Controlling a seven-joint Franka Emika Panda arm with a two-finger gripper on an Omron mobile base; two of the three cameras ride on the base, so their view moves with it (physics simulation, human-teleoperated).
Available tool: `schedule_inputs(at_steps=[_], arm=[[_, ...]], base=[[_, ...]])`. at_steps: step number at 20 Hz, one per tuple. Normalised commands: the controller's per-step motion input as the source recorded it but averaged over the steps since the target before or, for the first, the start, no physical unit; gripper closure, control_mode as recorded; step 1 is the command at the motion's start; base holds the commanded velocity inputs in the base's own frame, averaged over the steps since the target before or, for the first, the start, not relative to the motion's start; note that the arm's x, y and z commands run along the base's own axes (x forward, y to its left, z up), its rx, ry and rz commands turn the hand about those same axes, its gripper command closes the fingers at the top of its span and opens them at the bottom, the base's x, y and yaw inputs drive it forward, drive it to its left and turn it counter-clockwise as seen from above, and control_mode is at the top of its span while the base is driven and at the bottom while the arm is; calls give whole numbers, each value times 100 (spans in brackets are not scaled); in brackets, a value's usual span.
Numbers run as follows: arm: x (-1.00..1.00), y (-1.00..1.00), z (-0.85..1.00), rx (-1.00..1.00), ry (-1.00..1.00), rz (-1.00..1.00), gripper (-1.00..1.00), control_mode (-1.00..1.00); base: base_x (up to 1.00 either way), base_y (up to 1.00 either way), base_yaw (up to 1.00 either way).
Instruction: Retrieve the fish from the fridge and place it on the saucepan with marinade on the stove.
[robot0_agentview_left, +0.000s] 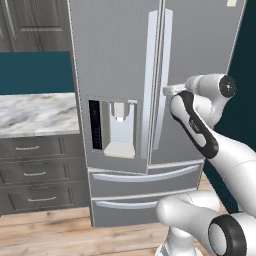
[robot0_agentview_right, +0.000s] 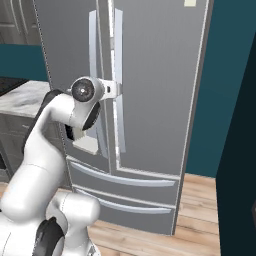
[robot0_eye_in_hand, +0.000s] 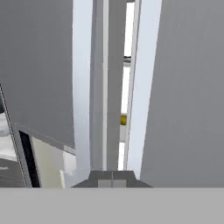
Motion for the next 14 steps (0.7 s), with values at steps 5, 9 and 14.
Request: schedule_inputs(at_steps=[5,9,14], arm=[[0,-6,-3,-47,-35,14,100,-100],[0,0,0,-62,-19,16,100,-100],[0,0,1,-67,-13,20,100,-100]], base=[[0,0,0],[0,0,0],[0,0,0]])
